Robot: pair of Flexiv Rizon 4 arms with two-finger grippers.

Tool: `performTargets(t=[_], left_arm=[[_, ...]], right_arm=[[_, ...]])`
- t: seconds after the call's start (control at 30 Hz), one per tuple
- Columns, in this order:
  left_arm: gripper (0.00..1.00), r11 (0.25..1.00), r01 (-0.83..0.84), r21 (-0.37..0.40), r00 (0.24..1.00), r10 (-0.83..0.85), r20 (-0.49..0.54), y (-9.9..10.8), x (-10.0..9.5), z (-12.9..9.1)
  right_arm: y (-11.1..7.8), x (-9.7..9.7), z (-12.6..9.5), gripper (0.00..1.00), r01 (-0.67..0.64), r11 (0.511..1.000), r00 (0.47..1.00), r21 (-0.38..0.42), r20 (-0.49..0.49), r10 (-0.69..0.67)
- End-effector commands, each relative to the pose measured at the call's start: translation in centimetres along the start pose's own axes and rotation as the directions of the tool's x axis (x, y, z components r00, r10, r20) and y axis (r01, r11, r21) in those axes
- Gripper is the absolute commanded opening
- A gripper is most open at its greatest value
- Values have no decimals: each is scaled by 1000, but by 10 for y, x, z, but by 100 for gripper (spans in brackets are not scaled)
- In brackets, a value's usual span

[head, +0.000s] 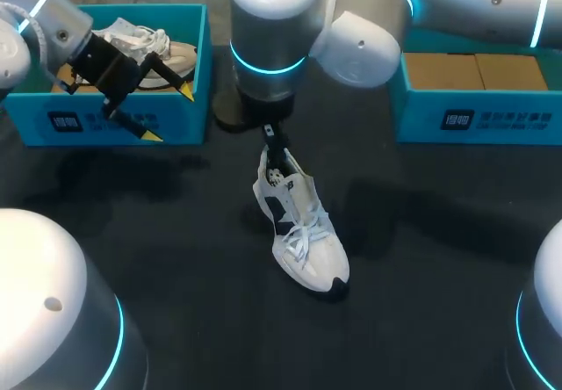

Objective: Take the shoe out of the shoebox, open the shoe tongue, remove and reinsert the insole, then place the shoe into the shoebox

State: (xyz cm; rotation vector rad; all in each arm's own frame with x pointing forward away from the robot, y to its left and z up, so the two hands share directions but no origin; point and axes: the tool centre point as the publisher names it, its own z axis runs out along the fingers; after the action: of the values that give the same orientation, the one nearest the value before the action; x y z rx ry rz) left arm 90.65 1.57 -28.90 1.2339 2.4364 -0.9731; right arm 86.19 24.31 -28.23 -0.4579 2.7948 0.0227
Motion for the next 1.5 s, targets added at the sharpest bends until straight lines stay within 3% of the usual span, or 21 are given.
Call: performTargets(t=[0.03, 0.3, 0.93, 1.5], left_arm=[[100, 1000, 0, -2, 1000, 0, -2, 0, 0, 0], [100, 1000, 0, -2, 1000, 0, -2, 0, 0, 0], [100, 1000, 0, -2, 1000, 0, -2, 0, 0, 0], [100, 1000, 0, -2, 1000, 0, -2, 0, 0, 0]], right_arm=[[0, 0, 0, 100, 0, 1000, 1000, 1, 1, 0], [-2, -7, 14, 100, 102, 995, 994, 22, -38, -101], [-19, -22, 67, 100, 108, 994, 991, -14, -81, -109], [-21, -26, 103, 100, 126, 992, 986, -4, -112, -125]])
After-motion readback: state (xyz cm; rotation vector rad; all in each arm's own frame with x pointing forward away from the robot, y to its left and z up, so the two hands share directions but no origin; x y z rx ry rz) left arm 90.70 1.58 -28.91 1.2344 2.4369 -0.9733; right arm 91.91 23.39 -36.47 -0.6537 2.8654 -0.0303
